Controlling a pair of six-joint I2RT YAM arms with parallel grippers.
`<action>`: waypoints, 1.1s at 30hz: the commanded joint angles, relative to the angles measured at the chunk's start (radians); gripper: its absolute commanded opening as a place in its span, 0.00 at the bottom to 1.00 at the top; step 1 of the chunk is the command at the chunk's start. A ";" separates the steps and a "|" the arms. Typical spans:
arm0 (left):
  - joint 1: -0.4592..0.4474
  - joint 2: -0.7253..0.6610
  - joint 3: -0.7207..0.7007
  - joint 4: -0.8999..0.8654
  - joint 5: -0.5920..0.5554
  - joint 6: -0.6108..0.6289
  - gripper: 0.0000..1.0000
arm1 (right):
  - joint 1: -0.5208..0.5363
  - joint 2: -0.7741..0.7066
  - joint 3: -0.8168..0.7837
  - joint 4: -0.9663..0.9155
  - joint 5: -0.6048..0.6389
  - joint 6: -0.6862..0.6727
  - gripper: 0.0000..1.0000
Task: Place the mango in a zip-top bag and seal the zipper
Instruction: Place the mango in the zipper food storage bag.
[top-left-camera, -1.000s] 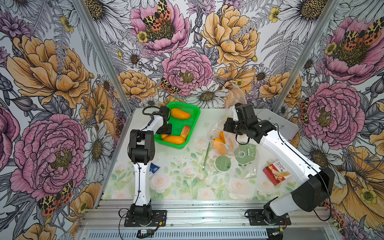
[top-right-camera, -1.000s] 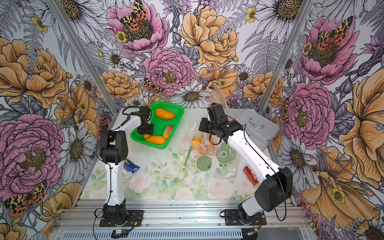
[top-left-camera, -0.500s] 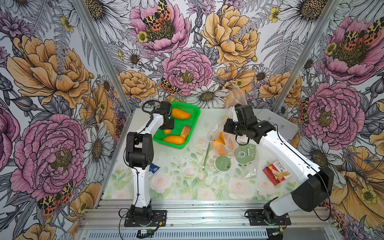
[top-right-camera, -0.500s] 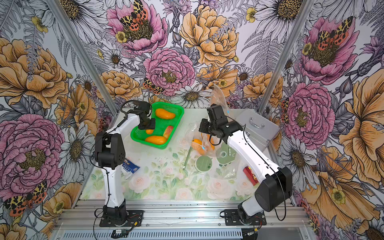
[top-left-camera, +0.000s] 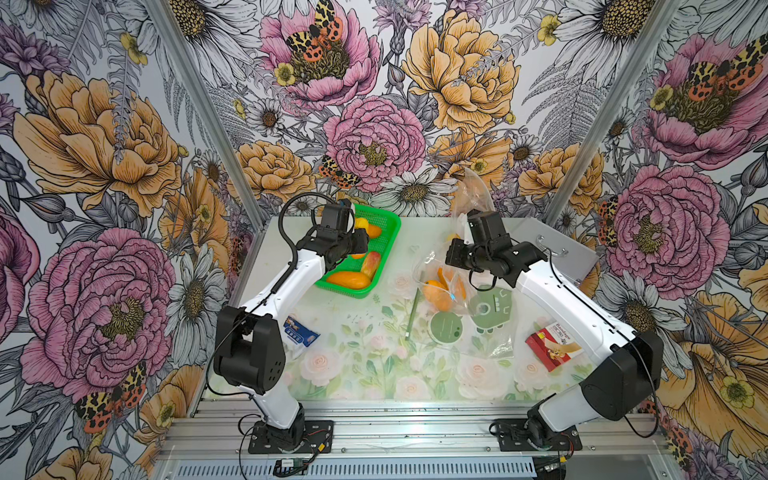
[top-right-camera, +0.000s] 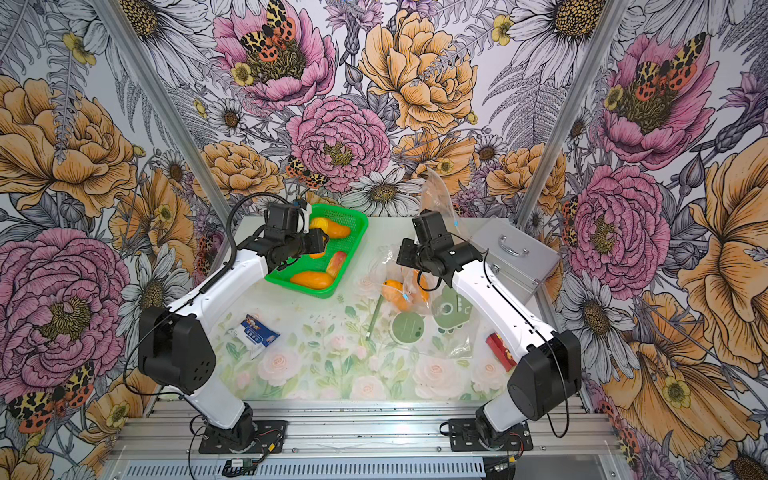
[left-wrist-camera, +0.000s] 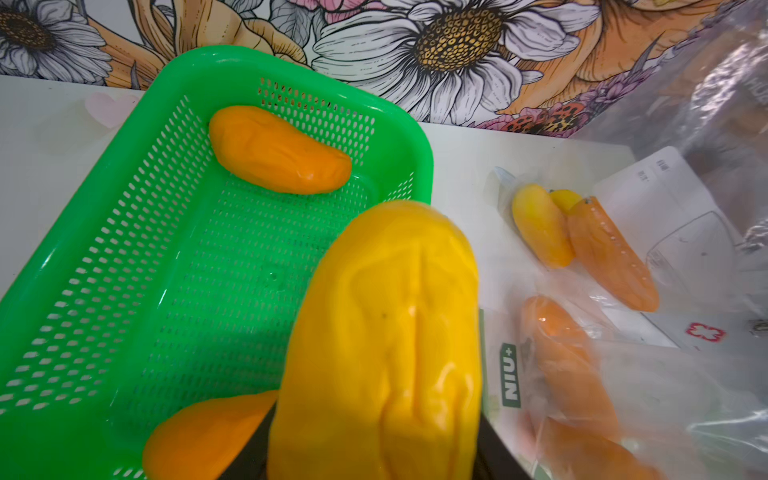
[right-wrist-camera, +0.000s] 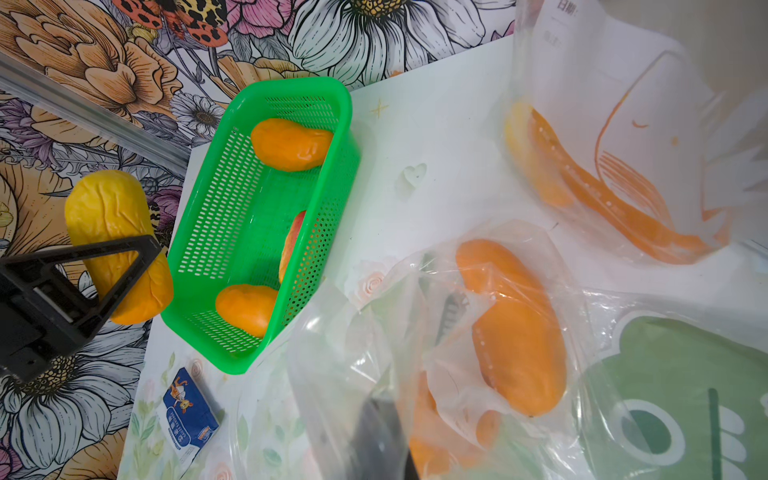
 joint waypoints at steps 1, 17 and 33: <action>-0.060 -0.079 -0.060 0.182 0.088 -0.091 0.20 | -0.004 0.011 -0.004 0.030 -0.001 0.006 0.00; -0.284 -0.132 -0.268 0.765 0.233 -0.378 0.23 | -0.005 0.010 -0.024 0.063 -0.018 0.025 0.00; -0.424 -0.011 -0.360 0.898 0.080 -0.323 0.29 | -0.005 -0.001 -0.025 0.081 -0.023 0.059 0.00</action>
